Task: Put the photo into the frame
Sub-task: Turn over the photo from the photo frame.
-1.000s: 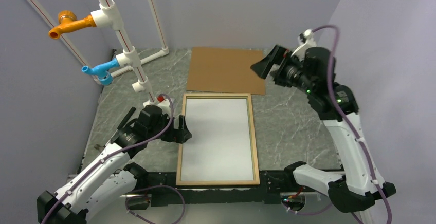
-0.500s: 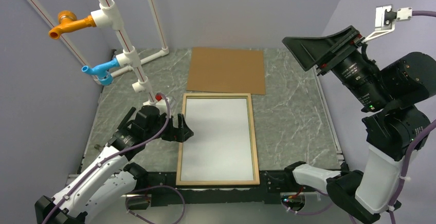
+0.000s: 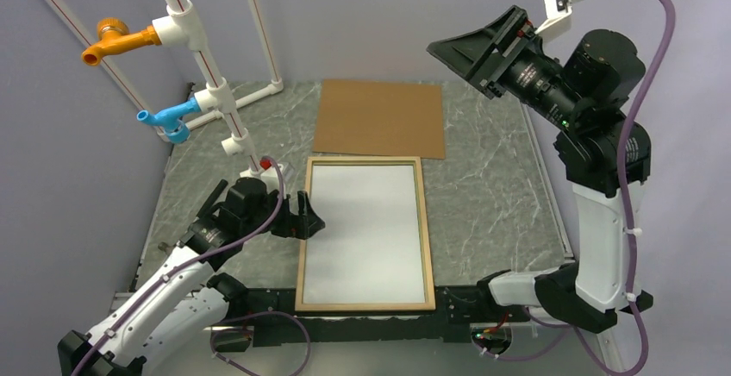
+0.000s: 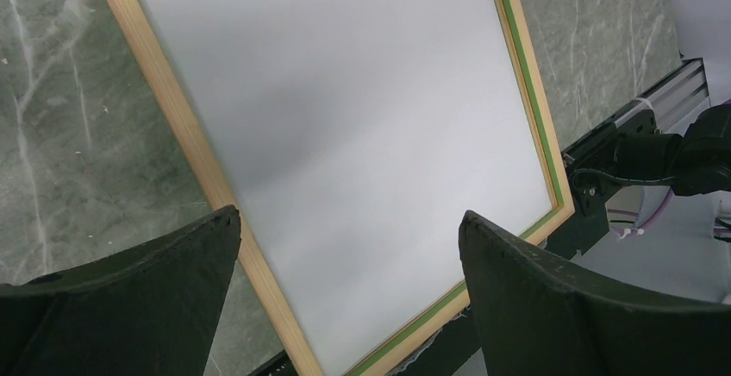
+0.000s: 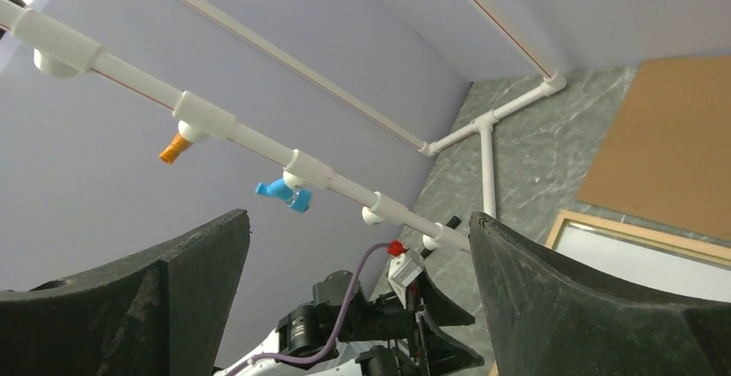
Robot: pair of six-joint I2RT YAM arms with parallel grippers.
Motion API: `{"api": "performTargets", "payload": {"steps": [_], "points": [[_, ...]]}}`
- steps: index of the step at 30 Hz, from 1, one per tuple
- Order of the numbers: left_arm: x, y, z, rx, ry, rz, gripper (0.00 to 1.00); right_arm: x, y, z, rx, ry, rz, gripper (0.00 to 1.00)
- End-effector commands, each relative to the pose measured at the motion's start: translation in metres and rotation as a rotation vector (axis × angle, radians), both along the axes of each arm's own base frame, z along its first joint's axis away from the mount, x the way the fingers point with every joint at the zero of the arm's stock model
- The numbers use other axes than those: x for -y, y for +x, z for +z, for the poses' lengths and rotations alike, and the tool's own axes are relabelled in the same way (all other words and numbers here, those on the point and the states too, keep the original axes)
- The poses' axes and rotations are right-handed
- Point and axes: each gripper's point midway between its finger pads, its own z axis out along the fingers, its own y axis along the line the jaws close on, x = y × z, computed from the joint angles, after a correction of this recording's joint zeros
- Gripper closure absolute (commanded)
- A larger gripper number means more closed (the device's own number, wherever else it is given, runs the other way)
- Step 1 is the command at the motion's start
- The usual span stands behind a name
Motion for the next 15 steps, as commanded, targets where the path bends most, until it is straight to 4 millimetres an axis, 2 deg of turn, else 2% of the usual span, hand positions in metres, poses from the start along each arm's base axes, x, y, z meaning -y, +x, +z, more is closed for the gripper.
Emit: {"api": "performTargets", "payload": {"steps": [1,6,8,11,15], "points": [[0.005,0.001,0.007,0.024,-0.016,-0.029,0.01,0.012,-0.025,0.025,0.096,0.034,0.000,0.00],[0.006,0.000,0.008,0.035,-0.031,-0.032,0.00,0.000,-0.027,0.009,0.053,0.022,0.076,0.00],[0.008,0.002,0.007,0.040,-0.027,-0.039,0.01,0.000,-0.022,-0.010,0.012,0.012,0.068,0.00],[0.010,0.008,0.006,0.045,-0.004,-0.051,0.00,-0.001,-0.012,-0.045,-0.013,-0.017,0.049,0.00],[0.018,0.024,0.004,0.042,0.028,-0.068,0.00,0.009,0.018,-0.118,-0.134,-0.104,-0.060,0.00]]}}
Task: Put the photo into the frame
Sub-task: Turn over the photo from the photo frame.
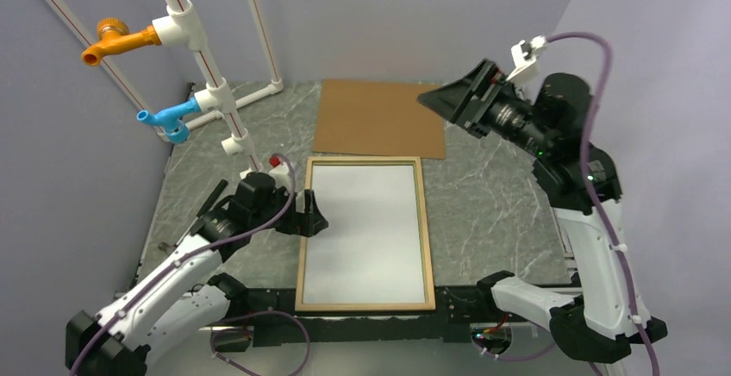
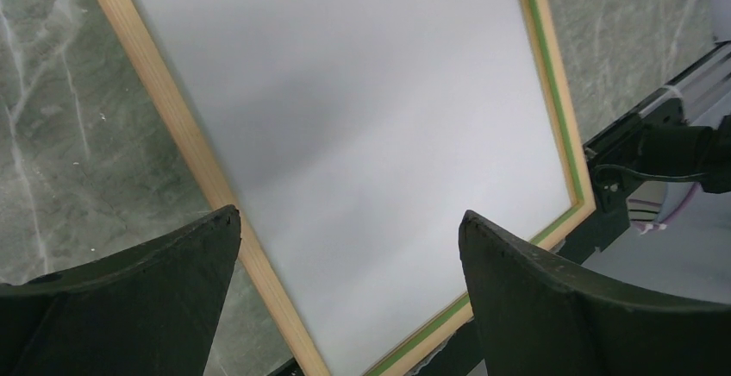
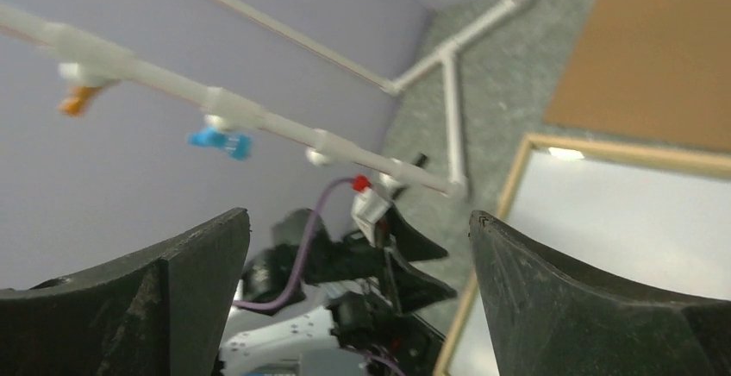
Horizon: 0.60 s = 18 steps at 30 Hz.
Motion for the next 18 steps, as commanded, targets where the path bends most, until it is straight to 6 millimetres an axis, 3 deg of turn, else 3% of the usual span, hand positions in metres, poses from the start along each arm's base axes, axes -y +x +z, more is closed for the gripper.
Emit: {"api": "performTargets", "payload": {"steps": [1,4,8,13,18], "points": [[0.017,0.023,0.015,0.064,0.000,-0.054,0.01,0.013,0.037,-0.064,-0.067,-0.109,-0.125,0.00],[0.029,0.045,0.025,0.091,0.015,-0.069,0.01,0.038,0.063,-0.119,-0.148,-0.247,-0.252,0.00],[0.045,0.079,0.034,0.128,0.057,-0.085,0.01,0.071,0.092,-0.169,-0.216,-0.321,-0.317,0.00],[0.065,0.124,0.045,0.176,0.116,-0.091,0.01,0.102,0.119,-0.213,-0.296,-0.366,-0.368,0.00],[0.080,0.170,0.037,0.178,0.197,-0.048,0.00,0.120,0.142,-0.252,-0.321,-0.425,-0.420,0.00]]}}
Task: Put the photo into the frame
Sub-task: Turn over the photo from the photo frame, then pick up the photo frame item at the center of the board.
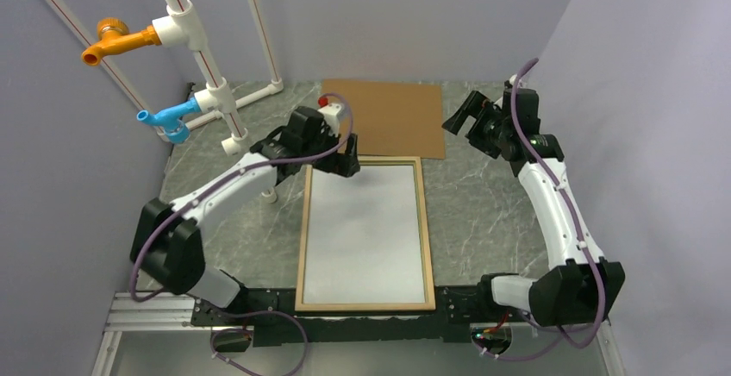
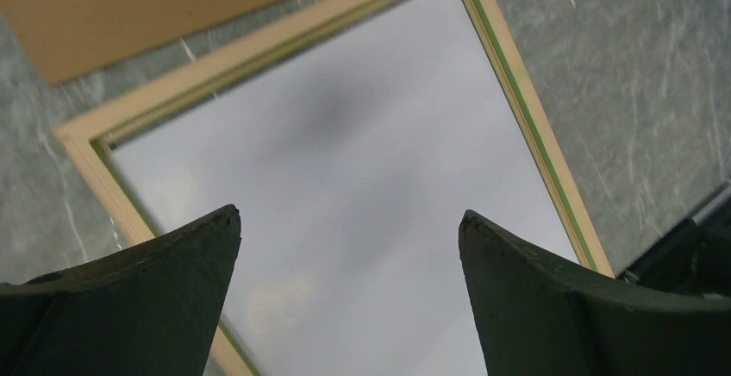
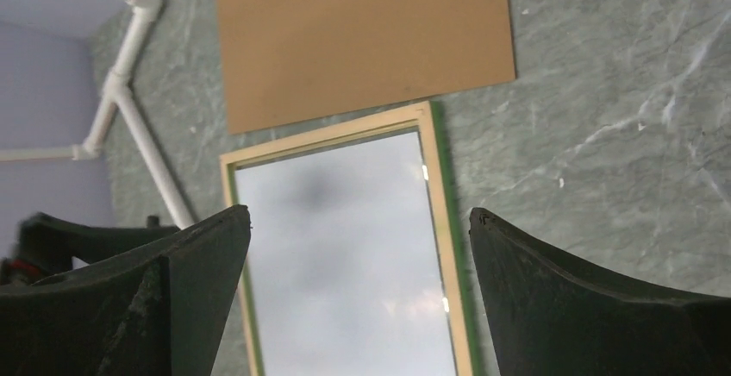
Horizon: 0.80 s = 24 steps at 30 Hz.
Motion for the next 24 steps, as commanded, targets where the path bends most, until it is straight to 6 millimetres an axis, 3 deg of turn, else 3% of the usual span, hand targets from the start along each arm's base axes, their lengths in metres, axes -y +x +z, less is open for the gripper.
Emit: {"api": "performTargets", "payload": {"steps": [1,4,7,12,19,24], "points": [[0.010,0.048,0.004,0.071,0.076,0.055,0.01,0.015,0.028,-0.014,0.051,-0.069,-0.028,0.00],[0.010,0.080,-0.011,0.051,0.152,0.128,0.01,0.023,0.041,-0.044,-0.032,-0.081,-0.073,0.00],[-0.002,0.109,-0.037,0.004,0.267,0.225,0.01,0.032,0.055,-0.078,-0.111,-0.058,-0.111,0.00],[-0.019,0.147,-0.057,-0.071,0.269,0.311,0.01,0.052,0.075,-0.133,-0.208,-0.024,-0.169,0.00],[-0.057,0.170,-0.088,-0.160,0.241,0.405,0.01,0.064,0.098,-0.194,-0.372,-0.035,-0.177,0.01],[-0.080,0.176,-0.111,-0.210,0.245,0.453,0.01,0.061,0.113,-0.215,-0.401,-0.014,-0.144,0.02]]}}
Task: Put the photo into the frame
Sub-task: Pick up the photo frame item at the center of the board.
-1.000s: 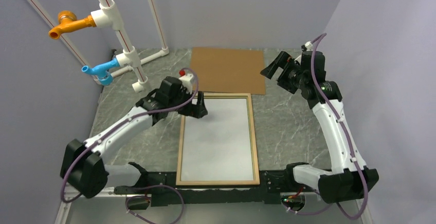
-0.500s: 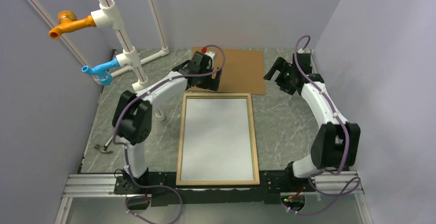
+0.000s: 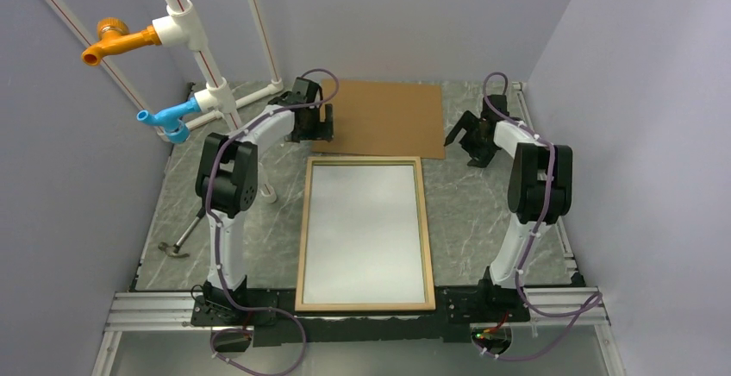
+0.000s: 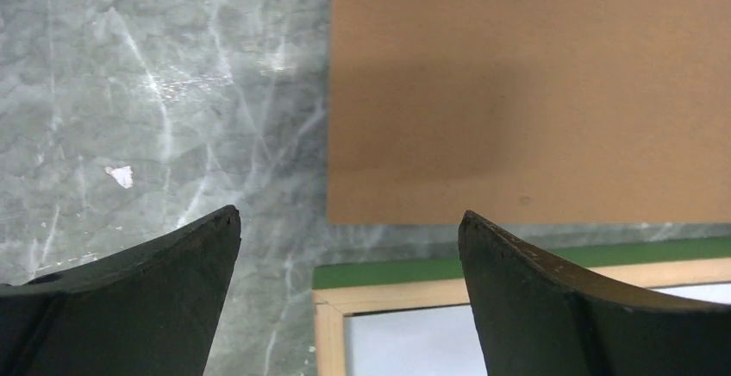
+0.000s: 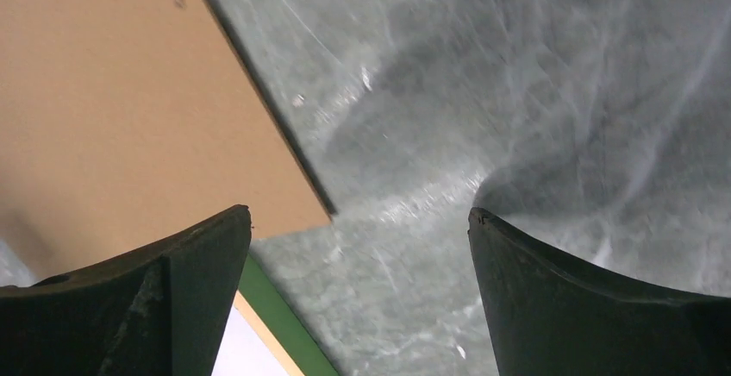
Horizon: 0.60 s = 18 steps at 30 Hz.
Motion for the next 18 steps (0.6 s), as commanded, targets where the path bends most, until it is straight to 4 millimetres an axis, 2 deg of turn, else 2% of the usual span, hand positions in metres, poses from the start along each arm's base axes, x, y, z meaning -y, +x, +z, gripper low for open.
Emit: {"api": "performTargets", "payload": {"steps": [1,5,8,11,18], "points": [[-0.003,0.009,-0.009,-0.015,-0.034,0.030,0.01,-0.002,0.029,0.009,0.071,0.028,0.031,0.03],[-0.003,0.013,-0.024,-0.049,-0.058,0.032,0.01,-0.010,0.038,-0.003,0.066,0.072,0.053,0.06],[0.004,0.015,-0.030,-0.061,-0.107,0.004,0.01,-0.014,0.044,-0.007,0.061,0.094,0.066,0.07],[0.010,0.016,-0.031,-0.067,-0.140,-0.012,0.01,-0.023,0.046,-0.008,0.067,0.140,0.090,0.10],[0.041,0.016,-0.023,-0.061,-0.299,-0.094,0.06,-0.050,0.047,-0.004,0.098,0.277,0.146,0.12]]}}
